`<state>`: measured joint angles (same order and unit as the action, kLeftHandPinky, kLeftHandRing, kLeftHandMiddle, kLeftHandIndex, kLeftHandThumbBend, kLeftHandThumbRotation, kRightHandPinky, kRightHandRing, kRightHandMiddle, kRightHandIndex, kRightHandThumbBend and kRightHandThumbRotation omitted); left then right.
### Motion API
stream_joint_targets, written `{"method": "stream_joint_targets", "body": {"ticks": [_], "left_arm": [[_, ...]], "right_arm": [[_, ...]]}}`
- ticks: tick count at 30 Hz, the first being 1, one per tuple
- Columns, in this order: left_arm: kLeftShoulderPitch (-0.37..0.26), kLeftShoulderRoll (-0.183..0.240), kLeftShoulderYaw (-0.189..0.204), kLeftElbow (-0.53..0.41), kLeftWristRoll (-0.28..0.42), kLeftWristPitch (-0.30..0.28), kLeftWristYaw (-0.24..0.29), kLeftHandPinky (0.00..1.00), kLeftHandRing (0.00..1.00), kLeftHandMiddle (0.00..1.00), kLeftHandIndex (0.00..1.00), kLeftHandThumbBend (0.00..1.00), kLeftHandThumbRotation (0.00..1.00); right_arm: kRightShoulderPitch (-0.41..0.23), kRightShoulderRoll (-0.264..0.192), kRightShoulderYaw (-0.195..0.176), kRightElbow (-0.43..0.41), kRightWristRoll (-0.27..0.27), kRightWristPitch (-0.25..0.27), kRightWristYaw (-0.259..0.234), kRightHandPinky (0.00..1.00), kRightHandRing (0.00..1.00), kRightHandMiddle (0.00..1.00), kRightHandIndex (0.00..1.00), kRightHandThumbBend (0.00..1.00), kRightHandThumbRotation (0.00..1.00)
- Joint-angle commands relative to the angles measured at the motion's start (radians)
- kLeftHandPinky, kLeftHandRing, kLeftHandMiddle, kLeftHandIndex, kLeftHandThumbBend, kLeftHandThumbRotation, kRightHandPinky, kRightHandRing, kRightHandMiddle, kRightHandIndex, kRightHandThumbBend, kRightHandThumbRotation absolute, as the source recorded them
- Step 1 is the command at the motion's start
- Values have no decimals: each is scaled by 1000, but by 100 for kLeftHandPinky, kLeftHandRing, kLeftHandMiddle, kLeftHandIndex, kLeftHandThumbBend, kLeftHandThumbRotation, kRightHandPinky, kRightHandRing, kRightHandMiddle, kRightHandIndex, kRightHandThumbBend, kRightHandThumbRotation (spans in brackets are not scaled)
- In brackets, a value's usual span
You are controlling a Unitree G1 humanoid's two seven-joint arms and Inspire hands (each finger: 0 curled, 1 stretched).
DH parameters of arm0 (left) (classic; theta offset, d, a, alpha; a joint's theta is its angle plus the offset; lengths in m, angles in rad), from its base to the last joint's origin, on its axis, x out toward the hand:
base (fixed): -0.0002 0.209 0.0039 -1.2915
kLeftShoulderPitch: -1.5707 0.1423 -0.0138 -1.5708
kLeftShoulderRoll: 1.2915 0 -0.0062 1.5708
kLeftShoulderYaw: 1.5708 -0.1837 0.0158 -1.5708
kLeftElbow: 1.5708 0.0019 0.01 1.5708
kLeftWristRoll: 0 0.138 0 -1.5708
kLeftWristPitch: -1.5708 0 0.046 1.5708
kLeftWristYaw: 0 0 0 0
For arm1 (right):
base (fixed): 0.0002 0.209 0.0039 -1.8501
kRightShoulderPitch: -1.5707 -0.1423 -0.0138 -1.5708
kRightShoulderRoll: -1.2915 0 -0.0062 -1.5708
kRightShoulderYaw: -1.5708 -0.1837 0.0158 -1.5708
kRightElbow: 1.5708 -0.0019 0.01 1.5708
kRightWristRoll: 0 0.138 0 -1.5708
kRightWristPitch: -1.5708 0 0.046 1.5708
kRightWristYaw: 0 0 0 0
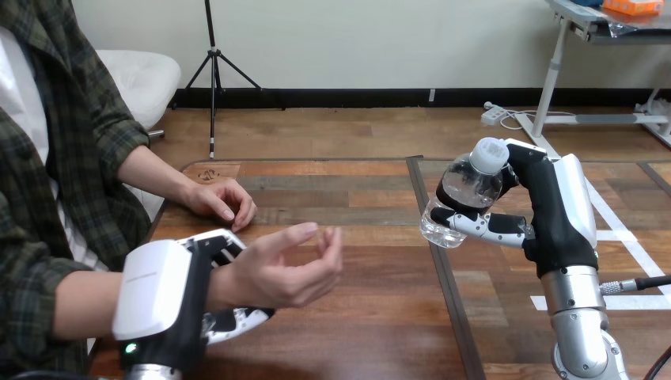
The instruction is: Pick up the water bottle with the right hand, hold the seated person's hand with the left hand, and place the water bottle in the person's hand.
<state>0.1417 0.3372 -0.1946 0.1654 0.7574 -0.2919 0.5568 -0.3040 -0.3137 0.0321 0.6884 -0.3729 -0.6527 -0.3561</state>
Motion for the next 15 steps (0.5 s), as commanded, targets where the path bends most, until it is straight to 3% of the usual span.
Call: {"method": "stream_joint_targets", "body": {"ticks": [1, 15], "left_arm": [[-74, -35, -53, -66, 11, -54, -4, 29, 34, 38, 39, 90, 0], [-89, -49, -76, -74, 29, -82, 12, 26, 31, 35, 37, 93, 0]], "right_arm": [[-111, -14, -20, -14, 7, -36, -26, 40, 43, 48, 48, 74, 0], [-117, -16, -13, -18, 1, -71, -22, 38, 42, 47, 47, 74, 0]]}}
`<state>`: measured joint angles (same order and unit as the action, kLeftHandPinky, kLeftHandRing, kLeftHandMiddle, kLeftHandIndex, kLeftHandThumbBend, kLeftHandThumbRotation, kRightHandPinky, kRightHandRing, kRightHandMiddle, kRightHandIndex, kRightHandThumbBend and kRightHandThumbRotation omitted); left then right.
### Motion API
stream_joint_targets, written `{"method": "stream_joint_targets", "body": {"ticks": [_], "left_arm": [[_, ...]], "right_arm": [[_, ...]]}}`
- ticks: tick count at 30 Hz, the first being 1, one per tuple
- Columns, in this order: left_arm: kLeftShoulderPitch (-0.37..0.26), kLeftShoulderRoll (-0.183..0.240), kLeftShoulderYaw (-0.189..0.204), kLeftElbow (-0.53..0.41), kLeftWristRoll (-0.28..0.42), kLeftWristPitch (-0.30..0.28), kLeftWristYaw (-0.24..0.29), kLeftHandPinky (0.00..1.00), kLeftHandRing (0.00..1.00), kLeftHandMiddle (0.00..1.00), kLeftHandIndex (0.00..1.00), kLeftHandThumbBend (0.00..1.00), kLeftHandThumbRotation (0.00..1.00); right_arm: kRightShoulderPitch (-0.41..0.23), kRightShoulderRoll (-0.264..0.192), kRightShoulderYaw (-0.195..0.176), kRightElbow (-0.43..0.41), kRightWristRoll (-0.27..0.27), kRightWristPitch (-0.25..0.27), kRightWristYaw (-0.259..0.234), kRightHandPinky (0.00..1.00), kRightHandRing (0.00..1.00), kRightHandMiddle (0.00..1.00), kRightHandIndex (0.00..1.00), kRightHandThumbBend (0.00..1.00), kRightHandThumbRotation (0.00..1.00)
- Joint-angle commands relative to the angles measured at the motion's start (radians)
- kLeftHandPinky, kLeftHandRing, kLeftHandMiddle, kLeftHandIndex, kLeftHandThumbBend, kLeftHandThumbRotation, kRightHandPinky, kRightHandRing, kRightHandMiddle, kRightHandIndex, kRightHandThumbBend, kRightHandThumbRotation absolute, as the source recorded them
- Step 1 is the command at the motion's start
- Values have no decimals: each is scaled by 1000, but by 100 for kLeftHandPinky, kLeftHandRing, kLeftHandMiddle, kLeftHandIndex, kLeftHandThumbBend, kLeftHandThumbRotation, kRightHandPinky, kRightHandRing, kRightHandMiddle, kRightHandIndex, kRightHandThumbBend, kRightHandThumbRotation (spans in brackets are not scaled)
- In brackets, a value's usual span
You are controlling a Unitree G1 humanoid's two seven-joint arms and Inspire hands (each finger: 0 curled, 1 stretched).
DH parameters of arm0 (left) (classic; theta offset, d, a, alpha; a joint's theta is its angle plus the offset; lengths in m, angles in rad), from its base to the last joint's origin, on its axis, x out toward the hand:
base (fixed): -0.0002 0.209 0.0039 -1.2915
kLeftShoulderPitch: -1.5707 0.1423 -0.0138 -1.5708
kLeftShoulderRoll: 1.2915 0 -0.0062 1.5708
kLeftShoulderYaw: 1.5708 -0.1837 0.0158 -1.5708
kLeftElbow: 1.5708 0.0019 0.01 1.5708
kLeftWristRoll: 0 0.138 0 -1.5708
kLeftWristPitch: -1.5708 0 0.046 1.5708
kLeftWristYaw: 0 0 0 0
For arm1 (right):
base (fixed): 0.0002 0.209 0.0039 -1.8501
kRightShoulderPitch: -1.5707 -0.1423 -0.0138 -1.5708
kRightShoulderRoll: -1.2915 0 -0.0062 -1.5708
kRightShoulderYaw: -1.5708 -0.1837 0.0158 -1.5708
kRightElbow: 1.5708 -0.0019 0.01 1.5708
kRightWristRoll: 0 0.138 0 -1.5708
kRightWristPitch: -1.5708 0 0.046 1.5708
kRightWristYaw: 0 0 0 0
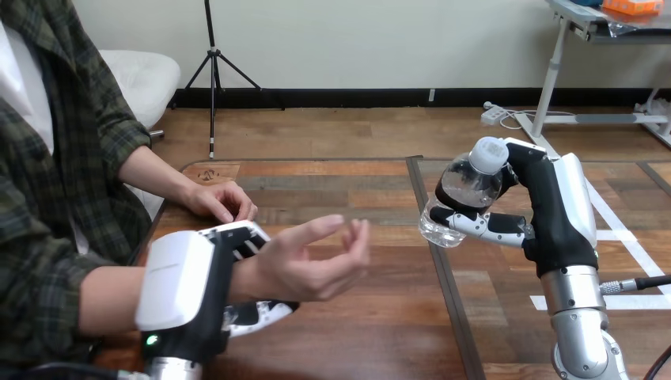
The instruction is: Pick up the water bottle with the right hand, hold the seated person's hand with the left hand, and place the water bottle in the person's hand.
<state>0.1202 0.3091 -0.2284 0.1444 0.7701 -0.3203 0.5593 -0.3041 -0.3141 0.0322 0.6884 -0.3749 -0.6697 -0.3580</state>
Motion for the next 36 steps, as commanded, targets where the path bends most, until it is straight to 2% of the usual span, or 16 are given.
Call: {"method": "stream_joint_targets", "body": {"ticks": [1, 9, 24, 36], "left_arm": [[-69, -23, -45, -53, 19, -58, 11, 26, 31, 35, 37, 93, 0], [-73, -34, -57, -56, 37, -75, 17, 25, 30, 34, 36, 94, 0], [-75, -56, -89, -78, 56, -82, 15, 23, 29, 33, 35, 95, 0], [-75, -68, -108, -81, 66, -91, 21, 23, 29, 33, 34, 95, 0]], "right_arm": [[-118, -16, -12, -19, 4, -59, -18, 38, 41, 47, 47, 74, 0], [-121, -7, -11, -39, 13, -71, -2, 37, 41, 46, 46, 73, 0], [-139, 0, 1, -63, -3, -97, 0, 35, 39, 45, 45, 74, 0], [-142, 13, 5, -93, 18, -118, 36, 33, 38, 45, 44, 73, 0]]}}
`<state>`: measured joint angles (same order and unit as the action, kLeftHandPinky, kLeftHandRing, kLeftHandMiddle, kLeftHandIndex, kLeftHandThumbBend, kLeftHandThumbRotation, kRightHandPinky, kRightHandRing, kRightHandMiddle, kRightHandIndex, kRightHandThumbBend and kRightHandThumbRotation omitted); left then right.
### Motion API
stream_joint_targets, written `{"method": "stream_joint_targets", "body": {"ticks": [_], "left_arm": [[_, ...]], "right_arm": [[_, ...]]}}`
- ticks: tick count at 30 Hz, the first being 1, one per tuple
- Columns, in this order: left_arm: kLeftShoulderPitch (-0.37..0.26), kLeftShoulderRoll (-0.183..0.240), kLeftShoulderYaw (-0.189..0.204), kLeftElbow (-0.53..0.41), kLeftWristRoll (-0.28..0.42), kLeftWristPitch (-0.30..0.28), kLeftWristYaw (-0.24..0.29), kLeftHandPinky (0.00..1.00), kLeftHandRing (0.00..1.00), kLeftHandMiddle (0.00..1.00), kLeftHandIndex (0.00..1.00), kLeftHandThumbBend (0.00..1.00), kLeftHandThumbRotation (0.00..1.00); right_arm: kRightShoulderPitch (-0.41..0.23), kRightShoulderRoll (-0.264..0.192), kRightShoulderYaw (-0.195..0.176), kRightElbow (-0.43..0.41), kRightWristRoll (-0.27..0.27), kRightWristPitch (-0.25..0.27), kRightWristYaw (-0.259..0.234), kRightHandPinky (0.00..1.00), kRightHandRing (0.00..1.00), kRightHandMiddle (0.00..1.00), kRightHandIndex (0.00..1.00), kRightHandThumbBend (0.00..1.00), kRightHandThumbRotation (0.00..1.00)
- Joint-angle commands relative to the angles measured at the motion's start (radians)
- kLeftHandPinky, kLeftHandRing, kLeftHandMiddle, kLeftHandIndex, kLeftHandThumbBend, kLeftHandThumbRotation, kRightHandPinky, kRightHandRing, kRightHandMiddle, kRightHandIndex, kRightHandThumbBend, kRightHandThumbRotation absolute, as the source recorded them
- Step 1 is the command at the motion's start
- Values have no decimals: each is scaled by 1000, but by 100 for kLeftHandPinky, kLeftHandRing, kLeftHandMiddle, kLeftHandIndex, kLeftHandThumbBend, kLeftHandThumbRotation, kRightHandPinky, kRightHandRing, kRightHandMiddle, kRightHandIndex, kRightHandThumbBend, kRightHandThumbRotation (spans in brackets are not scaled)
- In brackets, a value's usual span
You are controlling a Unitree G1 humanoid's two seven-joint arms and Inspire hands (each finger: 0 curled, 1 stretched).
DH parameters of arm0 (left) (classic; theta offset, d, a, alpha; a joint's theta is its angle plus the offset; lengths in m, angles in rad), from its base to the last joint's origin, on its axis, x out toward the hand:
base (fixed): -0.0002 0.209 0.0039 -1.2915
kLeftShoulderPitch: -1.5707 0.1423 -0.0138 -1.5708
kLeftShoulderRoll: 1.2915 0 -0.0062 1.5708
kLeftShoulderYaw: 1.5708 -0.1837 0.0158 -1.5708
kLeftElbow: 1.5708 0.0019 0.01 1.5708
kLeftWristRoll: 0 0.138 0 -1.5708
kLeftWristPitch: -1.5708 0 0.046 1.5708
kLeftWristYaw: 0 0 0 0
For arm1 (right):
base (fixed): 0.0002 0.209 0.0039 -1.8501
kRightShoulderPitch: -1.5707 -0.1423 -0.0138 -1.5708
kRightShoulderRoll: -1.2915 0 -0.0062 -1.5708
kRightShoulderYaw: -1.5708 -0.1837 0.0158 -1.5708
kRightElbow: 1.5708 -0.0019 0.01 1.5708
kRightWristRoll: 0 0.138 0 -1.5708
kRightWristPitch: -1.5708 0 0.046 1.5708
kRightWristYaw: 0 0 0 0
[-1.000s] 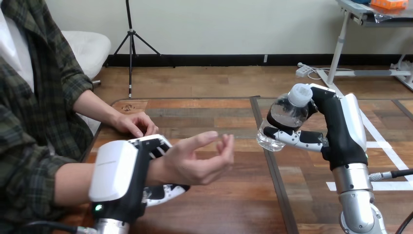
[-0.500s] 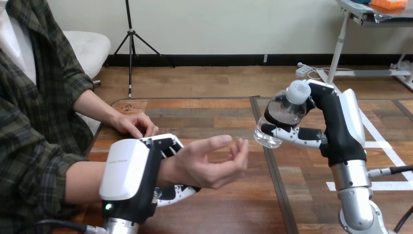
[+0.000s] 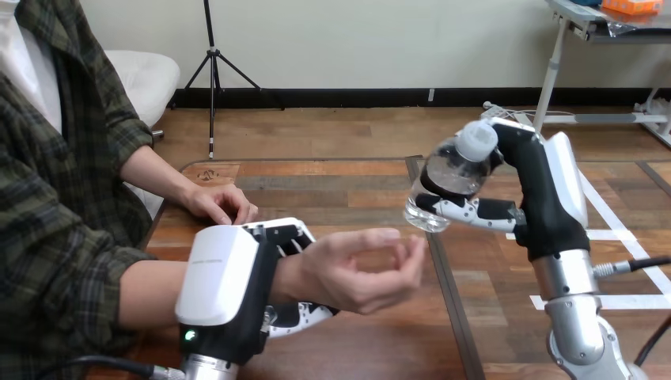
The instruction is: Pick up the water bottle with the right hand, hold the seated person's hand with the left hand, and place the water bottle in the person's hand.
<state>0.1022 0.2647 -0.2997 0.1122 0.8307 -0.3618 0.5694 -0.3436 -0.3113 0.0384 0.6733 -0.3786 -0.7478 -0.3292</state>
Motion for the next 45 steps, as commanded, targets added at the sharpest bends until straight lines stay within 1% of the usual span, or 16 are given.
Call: {"method": "stream_joint_targets", "body": {"ticks": [1, 9, 15, 23, 27, 35, 45], "left_arm": [[-57, -25, -38, -49, 8, -49, 12, 23, 29, 33, 34, 95, 0], [-59, -31, -44, -49, 16, -45, 13, 23, 28, 33, 34, 95, 0], [-59, -33, -46, -50, 16, -41, 10, 23, 28, 33, 34, 95, 0], [-59, -35, -47, -50, 10, -40, 5, 23, 28, 32, 33, 94, 0], [-57, -35, -48, -52, 10, -37, 2, 23, 28, 32, 33, 94, 0], [-59, -34, -48, -48, 9, -40, 6, 23, 28, 32, 33, 94, 0], [-61, -34, -46, -43, 8, -43, 11, 23, 28, 32, 33, 94, 0]], "right_arm": [[-101, 11, -1, -84, 22, -41, 11, 33, 38, 45, 44, 73, 0], [-91, 15, 0, -113, 29, -53, 37, 33, 39, 45, 44, 74, 0], [-73, 21, 0, -150, 52, -54, 75, 33, 39, 45, 44, 73, 0], [-46, 24, 3, -184, 87, -80, 129, 34, 39, 44, 44, 70, 0], [-29, 27, 3, -205, 92, -91, 146, 34, 39, 45, 44, 69, 0], [-2, 32, -1, -247, 92, -90, 174, 36, 41, 45, 44, 70, 0], [38, 40, -7, -292, 120, -92, 219, 38, 43, 45, 42, 71, 0]]}}
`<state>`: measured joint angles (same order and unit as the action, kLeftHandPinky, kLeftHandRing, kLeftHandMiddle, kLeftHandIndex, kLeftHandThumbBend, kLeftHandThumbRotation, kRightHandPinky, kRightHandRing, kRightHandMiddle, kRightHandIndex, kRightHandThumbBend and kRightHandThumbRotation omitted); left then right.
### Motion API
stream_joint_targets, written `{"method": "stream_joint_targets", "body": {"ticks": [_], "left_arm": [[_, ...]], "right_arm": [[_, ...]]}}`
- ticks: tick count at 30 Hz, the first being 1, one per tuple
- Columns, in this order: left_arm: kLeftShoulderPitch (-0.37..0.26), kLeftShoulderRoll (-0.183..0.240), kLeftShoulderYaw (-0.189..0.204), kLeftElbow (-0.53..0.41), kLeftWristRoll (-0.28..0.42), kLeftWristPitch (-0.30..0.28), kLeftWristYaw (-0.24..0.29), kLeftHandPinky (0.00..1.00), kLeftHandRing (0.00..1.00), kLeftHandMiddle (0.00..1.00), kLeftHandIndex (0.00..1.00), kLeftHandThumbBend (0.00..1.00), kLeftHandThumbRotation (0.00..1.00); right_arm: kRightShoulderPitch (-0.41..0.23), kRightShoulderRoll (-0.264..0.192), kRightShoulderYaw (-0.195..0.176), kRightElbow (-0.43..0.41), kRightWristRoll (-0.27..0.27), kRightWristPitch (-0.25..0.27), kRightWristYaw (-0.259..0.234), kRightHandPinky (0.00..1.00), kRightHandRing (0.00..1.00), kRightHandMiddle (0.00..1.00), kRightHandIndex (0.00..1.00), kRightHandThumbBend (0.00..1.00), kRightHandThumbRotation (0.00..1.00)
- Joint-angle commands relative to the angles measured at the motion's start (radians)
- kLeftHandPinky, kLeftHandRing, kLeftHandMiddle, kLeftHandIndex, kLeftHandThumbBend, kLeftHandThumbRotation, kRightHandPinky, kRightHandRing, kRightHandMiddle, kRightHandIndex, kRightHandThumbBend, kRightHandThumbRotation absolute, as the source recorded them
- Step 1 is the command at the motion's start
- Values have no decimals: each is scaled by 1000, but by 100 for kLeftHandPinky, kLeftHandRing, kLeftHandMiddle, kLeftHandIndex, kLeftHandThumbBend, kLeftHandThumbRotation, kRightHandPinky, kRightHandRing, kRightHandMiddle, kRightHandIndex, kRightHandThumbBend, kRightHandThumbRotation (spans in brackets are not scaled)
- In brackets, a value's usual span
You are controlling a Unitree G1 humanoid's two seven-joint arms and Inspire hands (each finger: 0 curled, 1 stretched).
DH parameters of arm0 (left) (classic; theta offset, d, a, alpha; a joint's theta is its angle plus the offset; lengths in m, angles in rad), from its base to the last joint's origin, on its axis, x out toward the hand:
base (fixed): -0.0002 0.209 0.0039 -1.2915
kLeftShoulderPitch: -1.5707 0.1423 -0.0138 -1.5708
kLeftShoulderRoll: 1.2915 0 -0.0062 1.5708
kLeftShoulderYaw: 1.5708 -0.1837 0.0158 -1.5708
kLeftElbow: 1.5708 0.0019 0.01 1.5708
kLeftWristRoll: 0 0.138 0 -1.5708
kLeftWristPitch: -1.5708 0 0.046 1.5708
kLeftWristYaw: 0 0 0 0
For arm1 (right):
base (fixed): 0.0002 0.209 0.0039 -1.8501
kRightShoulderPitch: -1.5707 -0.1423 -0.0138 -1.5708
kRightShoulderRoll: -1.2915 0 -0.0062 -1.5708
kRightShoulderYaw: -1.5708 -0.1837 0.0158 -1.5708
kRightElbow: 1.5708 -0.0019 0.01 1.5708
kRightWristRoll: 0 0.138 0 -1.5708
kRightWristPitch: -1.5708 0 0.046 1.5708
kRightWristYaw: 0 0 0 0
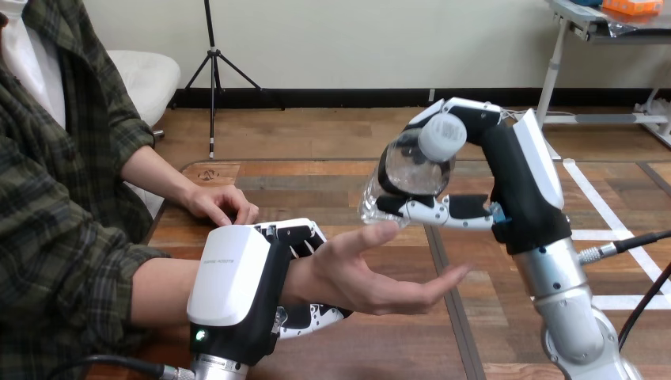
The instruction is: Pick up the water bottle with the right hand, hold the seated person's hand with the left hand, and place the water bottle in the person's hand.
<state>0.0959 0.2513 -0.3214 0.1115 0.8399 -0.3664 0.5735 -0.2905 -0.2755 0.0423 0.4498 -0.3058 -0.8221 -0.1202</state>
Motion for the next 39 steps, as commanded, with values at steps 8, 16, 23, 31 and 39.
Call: {"method": "stream_joint_targets", "body": {"ticks": [8, 16, 23, 31, 39], "left_arm": [[-54, -19, -22, -43, -5, -34, 1, 23, 28, 32, 33, 93, 0], [-52, -19, -18, -48, -5, -27, -2, 23, 28, 33, 34, 92, 0], [-50, -18, -16, -50, -5, -24, -6, 23, 29, 33, 34, 92, 0], [-49, -16, -13, -50, -8, -25, -12, 23, 29, 33, 34, 92, 0], [-50, -15, -12, -50, 0, -26, -7, 23, 29, 33, 34, 92, 0]], "right_arm": [[13, 4, -13, -97, 72, -13, 41, 38, 42, 44, 42, 71, 0], [45, 1, -19, -134, 85, -3, 64, 36, 41, 44, 42, 72, 0], [67, -3, -27, -162, 84, 5, 72, 36, 41, 44, 41, 72, 0], [92, -7, -33, -192, 101, 14, 87, 35, 40, 44, 41, 71, 0], [116, -14, -42, -229, 110, 30, 100, 35, 40, 44, 42, 71, 0]]}}
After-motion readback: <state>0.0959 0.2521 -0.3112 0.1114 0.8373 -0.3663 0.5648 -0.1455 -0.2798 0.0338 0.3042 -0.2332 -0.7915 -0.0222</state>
